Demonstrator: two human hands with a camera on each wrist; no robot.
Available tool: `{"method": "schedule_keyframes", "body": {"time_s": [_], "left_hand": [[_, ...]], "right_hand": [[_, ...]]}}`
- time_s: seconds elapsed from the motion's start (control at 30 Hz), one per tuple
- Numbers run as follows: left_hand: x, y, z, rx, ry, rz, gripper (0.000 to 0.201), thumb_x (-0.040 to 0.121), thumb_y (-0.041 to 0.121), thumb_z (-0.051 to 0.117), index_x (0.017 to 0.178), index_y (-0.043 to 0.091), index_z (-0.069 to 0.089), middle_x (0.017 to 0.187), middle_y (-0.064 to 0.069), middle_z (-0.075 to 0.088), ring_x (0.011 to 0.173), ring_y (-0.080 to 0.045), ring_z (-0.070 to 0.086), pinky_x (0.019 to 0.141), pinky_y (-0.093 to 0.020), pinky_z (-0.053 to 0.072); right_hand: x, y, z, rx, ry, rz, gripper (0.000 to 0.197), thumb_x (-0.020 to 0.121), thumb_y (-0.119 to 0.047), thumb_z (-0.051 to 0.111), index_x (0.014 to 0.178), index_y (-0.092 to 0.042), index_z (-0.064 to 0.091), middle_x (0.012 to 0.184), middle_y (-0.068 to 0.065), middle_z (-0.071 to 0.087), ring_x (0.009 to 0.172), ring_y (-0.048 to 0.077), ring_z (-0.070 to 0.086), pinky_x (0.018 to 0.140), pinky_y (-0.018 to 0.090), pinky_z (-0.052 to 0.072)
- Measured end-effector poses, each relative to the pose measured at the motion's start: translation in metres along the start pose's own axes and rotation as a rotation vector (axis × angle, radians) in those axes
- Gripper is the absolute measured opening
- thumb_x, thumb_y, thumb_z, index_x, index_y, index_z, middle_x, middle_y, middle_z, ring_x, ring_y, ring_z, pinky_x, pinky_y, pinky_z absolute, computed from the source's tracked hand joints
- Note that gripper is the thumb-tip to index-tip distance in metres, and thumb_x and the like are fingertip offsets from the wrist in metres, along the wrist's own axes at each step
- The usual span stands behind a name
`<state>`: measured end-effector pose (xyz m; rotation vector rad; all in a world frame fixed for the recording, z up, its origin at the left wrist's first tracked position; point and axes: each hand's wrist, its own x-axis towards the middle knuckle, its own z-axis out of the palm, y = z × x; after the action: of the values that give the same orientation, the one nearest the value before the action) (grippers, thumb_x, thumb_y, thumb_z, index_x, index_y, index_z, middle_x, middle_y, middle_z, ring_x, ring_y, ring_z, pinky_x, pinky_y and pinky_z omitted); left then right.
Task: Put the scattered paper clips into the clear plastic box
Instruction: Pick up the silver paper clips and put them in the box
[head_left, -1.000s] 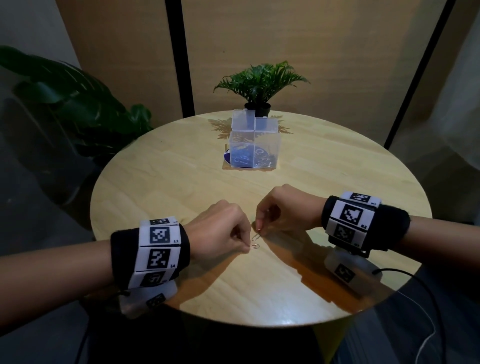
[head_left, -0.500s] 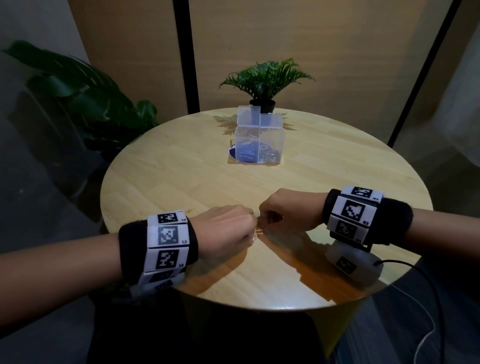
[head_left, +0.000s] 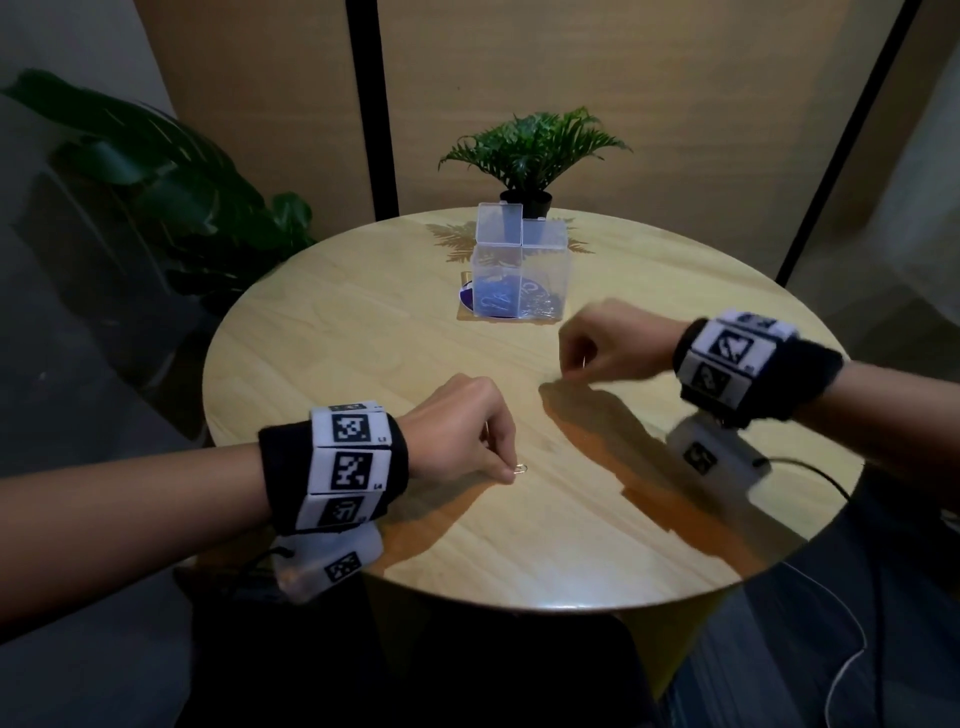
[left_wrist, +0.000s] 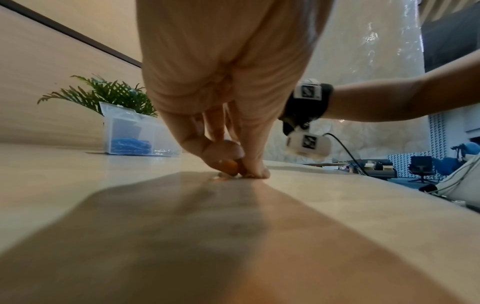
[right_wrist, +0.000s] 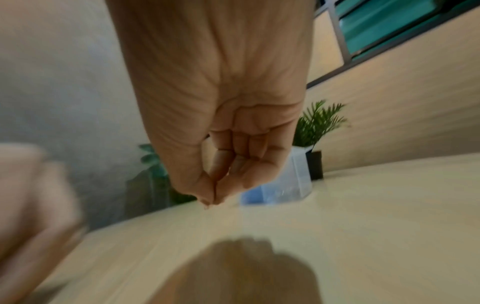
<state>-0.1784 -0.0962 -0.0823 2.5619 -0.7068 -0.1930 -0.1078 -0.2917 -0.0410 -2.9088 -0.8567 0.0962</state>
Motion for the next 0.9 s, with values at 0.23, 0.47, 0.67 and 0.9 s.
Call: {"method": "schedule_keyframes", "body": {"time_s": [0.23, 0.47, 0.67, 0.9], "left_hand": [[-0.006, 0.007, 0.006, 0.256, -0.038, 0.09, 0.008, 0.081, 0.017, 0.069, 0.073, 0.015, 0.068, 0.084, 0.001, 0.07, 0.077, -0.014, 0.06, 0.073, -0.034, 0.052], [-0.003, 0.008, 0.014, 0.549, -0.037, 0.15, 0.007, 0.078, 0.005, 0.054, 0.072, 0.005, 0.057, 0.081, -0.011, 0.061, 0.081, -0.033, 0.055, 0.065, -0.045, 0.05], [-0.005, 0.013, 0.016, 0.795, -0.011, 0.332, 0.008, 0.083, 0.002, 0.054, 0.08, 0.008, 0.058, 0.083, -0.009, 0.06, 0.077, -0.026, 0.05, 0.063, -0.039, 0.047], [0.004, 0.022, 0.011, 0.96, -0.037, 0.561, 0.015, 0.091, 0.008, 0.05, 0.078, 0.009, 0.059, 0.076, -0.005, 0.059, 0.066, -0.02, 0.043, 0.06, -0.031, 0.039]], "right_hand": [[0.077, 0.041, -0.058, 0.243, 0.415, 0.277, 0.008, 0.078, -0.012, 0.07, 0.079, -0.004, 0.071, 0.074, 0.01, 0.069, 0.053, 0.012, 0.058, 0.045, 0.019, 0.05], [0.124, 0.051, -0.032, 0.294, 0.446, 0.474, 0.019, 0.072, -0.016, 0.071, 0.079, 0.001, 0.068, 0.086, 0.017, 0.072, 0.081, 0.03, 0.069, 0.07, 0.039, 0.057], [0.135, 0.053, -0.029, 0.202, 0.415, 0.52, 0.023, 0.073, -0.018, 0.07, 0.088, -0.001, 0.068, 0.093, 0.016, 0.068, 0.077, 0.03, 0.063, 0.064, 0.031, 0.048], [0.141, 0.049, -0.029, 0.143, 0.377, 0.472, 0.021, 0.075, -0.016, 0.073, 0.091, -0.003, 0.071, 0.093, 0.017, 0.07, 0.083, 0.033, 0.066, 0.075, 0.038, 0.056]]}}
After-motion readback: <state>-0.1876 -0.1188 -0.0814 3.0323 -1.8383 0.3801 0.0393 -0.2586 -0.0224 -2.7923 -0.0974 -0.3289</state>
